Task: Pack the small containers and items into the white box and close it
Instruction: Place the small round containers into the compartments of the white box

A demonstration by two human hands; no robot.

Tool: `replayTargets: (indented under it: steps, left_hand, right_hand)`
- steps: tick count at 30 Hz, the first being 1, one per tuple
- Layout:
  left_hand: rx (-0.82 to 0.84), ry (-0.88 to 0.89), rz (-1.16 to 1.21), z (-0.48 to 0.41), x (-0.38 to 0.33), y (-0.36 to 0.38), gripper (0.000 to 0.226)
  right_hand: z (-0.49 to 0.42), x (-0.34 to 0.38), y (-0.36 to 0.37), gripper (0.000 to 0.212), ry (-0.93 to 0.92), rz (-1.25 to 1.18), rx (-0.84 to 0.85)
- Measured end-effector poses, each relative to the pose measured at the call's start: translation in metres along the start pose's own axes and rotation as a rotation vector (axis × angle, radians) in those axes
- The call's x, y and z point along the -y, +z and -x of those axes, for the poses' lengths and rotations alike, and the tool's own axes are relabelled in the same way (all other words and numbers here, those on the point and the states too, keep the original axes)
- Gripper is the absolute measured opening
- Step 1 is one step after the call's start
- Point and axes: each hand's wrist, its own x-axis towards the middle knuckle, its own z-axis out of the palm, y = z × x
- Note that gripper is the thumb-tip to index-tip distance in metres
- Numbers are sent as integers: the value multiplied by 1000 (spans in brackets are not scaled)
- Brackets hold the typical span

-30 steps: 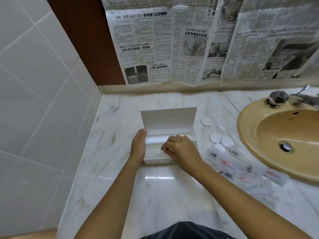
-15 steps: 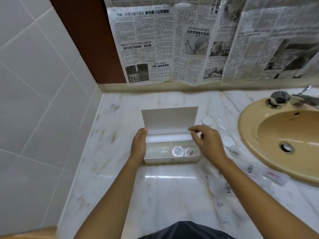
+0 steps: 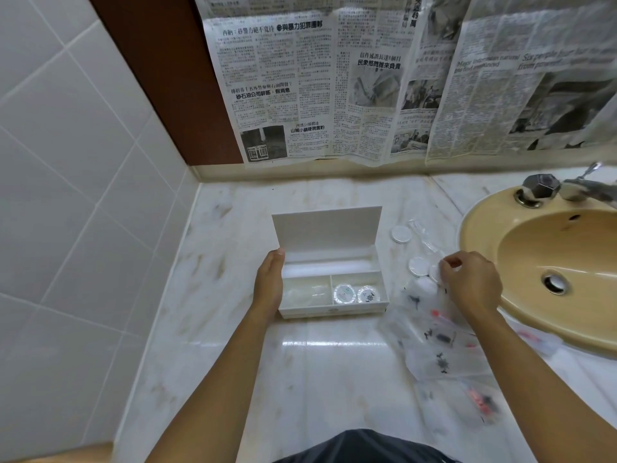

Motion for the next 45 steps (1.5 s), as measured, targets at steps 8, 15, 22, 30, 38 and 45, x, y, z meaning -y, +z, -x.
replayTargets:
  steps: [8, 15, 22, 30, 38, 45]
  left_hand:
    - [-6, 7, 16, 2, -1, 0, 35]
    - [-5, 4, 15, 3, -2, 0, 30]
    - [-5, 12, 7, 3, -3, 0, 33]
    - [-5, 2, 6, 1, -1, 0, 29]
    - [10, 3, 12, 2, -2, -1, 28]
    - [4, 30, -9, 0, -1, -1, 32]
  right_hand:
    - [11, 48, -25, 11, 7, -542, -103]
    - [44, 104, -29, 9, -173, -866, 209]
    - [82, 144, 4, 9, -512, -619, 533]
    - [89, 176, 40, 11, -929, -57, 522]
    - [96, 171, 47, 17, -851, -144, 445]
    - [72, 144, 5, 6, -500, -490, 314]
